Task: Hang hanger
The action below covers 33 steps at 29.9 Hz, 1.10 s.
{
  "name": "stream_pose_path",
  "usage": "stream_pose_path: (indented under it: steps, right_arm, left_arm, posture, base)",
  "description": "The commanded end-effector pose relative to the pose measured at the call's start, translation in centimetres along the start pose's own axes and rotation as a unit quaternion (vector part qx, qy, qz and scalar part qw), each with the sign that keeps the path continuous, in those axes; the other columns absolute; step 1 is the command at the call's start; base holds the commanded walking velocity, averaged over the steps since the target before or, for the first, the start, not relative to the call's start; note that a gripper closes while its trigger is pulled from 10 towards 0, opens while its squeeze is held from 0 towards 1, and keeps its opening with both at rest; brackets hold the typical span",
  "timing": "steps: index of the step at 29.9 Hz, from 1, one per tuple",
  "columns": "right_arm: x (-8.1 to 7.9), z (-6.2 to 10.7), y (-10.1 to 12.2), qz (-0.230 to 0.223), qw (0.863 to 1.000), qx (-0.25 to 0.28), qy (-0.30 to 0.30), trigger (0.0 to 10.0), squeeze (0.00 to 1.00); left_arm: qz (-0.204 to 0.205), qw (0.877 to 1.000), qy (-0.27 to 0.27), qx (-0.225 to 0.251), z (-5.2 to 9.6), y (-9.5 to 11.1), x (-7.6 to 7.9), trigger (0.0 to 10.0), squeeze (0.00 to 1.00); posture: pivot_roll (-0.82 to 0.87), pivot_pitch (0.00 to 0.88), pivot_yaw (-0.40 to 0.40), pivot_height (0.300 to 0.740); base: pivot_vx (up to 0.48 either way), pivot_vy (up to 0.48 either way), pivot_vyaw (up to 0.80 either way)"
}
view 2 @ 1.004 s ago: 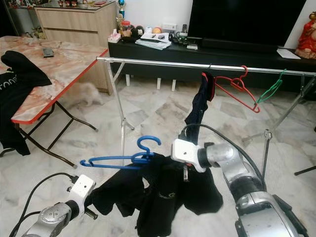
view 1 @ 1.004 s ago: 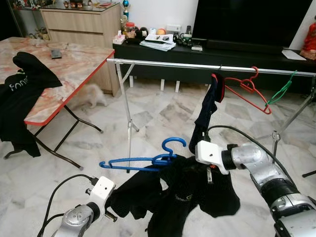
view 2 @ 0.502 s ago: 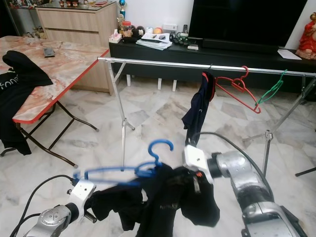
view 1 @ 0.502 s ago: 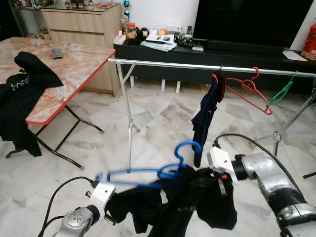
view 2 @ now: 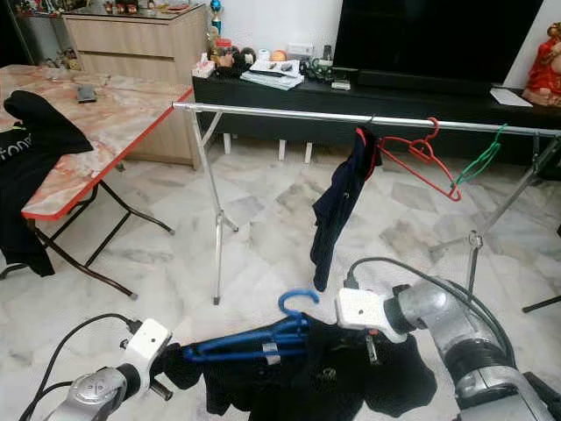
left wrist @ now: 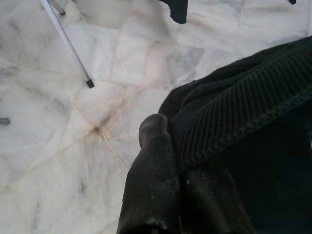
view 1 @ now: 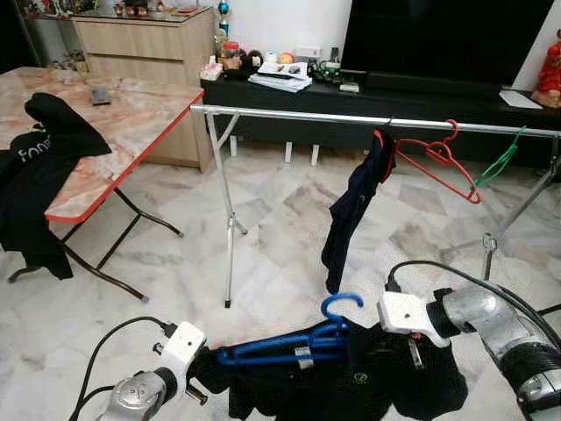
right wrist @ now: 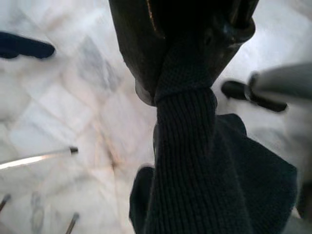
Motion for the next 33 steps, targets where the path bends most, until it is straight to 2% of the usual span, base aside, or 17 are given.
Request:
stream_pose_path:
  steps: [1, 4, 7, 16, 18, 21, 24, 27, 30, 33]
  right_arm:
    - [0.5, 1.5, -1.6, 0.006, 0.998, -0.066, -0.021, 0.0, 0.0]
    - [0.5, 1.6, -2.0, 0.017, 0.995, -0.091, -0.021, 0.0, 0.0]
    - [1.0, 1.4, -2.3, 0.024, 0.992, -0.116, -0.046, 0.0, 0.0]
    - [1.1, 0.0, -2.7, 0.029, 0.986, -0.146, -0.076, 0.0, 0.0]
    - [0.8, -0.7, -2.6, 0.022, 0.987, -0.14, -0.075, 0.0, 0.0]
    - [-0.1, -2.1, -2.4, 0.01, 0.989, -0.132, -0.063, 0.0, 0.0]
    - [-0.1, -3.1, -2.4, -0.002, 0.986, -0.14, -0.089, 0.0, 0.0]
    - [-0.2, -3.9, -2.4, -0.015, 0.984, -0.145, -0.103, 0.0, 0.0]
    - [-0.1, -4.8, -2.2, -0.046, 0.981, -0.139, -0.129, 0.0, 0.0]
    - [-0.6, -6.1, -2.3, -0.069, 0.974, -0.156, -0.148, 0.0, 0.0]
  left_arm:
    - [-0.003, 1.0, 0.012, -0.02, 0.5, -0.8, -0.8, 0.0, 0.0]
    - [-0.004, 1.0, 0.013, -0.022, 0.5, -0.8, -1.0, 0.0, 0.0]
    - [-0.006, 1.0, 0.011, -0.024, 0.6, -0.8, -1.0, 0.0, 0.0]
    - [-0.014, 1.0, -0.003, -0.023, 0.7, -0.3, -1.1, 0.0, 0.0]
    - [-0.016, 1.0, -0.012, -0.019, 0.7, 0.2, -1.0, 0.0, 0.0]
    - [-0.027, 0.999, -0.029, 0.005, 0.6, 2.2, -0.9, 0.0, 0.0]
    - [-0.029, 0.998, -0.05, 0.02, 0.7, 3.7, -0.6, 0.0, 0.0]
    - [-0.031, 0.996, -0.078, 0.026, 0.9, 4.4, 0.0, 0.0, 0.0]
    - [-0.034, 0.994, -0.102, 0.028, 1.1, 4.9, 0.7, 0.0, 0.0]
    - [-0.035, 0.992, -0.116, 0.032, 1.5, 5.6, 1.2, 0.0, 0.0]
  posture:
    - [0.07, 0.032, -0.026, 0.74]
    - [0.07, 0.033, -0.026, 0.74]
    - [0.07, 0.033, -0.025, 0.74]
    - [0.08, 0.027, -0.026, 0.74]
    - [0.08, 0.028, -0.026, 0.74]
    - [0.08, 0.03, -0.029, 0.74]
    - [0.09, 0.032, -0.028, 0.74]
    - [0.09, 0.037, -0.028, 0.74]
    - [0.09, 0.037, -0.028, 0.74]
    - [0.09, 0.041, -0.028, 0.74]
  base:
    - [0.0, 0.0, 0.0]
    - [0.0, 0.0, 0.0]
    - [0.0, 0.0, 0.0]
    - [0.0, 0.0, 0.0]
    - [0.0, 0.0, 0.0]
    - [0.0, 0.0, 0.0]
    - [0.0, 0.0, 0.0]
    - [0.0, 0.0, 0.0]
    - [0.0, 0.0, 0.0]
    - [0.0, 0.0, 0.0]
Point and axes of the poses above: a point about 5 cm out from each wrist's last joint towards the gripper, its own z axis pointing back from the gripper into the wrist, its own y axis along the axis of the wrist's last joint, x = y × z, the point moved 3 cm from there along -z, pointing out of the wrist towards the gripper, and after that the axes turned 15 degrees about z, right-handed, at the moved point
